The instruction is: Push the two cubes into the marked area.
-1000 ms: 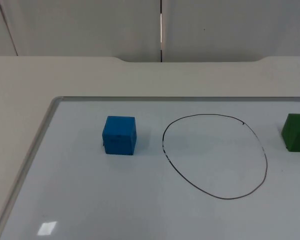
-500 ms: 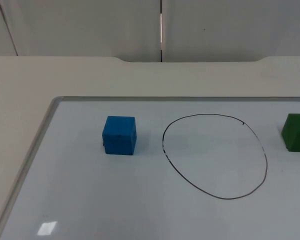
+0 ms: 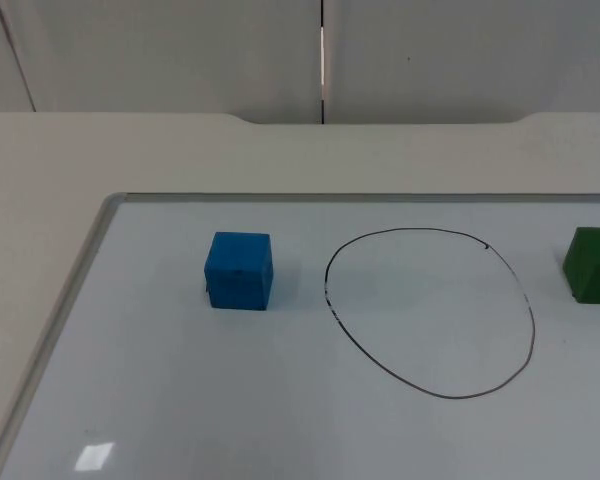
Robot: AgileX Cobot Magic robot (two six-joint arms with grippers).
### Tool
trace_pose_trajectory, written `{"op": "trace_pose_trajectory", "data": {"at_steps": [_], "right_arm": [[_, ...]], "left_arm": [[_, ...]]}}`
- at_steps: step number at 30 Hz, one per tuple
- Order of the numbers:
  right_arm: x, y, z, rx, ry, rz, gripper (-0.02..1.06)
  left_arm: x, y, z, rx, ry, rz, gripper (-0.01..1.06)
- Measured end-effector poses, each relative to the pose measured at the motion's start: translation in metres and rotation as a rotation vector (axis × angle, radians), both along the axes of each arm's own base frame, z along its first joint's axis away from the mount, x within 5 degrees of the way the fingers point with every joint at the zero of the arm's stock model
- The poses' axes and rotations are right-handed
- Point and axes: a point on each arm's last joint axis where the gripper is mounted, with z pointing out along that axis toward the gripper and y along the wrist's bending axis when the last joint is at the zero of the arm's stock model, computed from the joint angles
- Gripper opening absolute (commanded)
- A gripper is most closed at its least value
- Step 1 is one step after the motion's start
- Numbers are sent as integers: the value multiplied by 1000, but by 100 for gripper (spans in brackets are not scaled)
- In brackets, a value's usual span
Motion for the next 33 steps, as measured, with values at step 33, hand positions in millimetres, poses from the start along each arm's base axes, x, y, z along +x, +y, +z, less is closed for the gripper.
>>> {"op": "trace_pose_trajectory", "data": {"at_steps": [33], "right_arm": [[0, 0, 0, 3, 0, -2, 105]], "left_arm": [[80, -26, -41, -160, 225, -229, 0]]}}
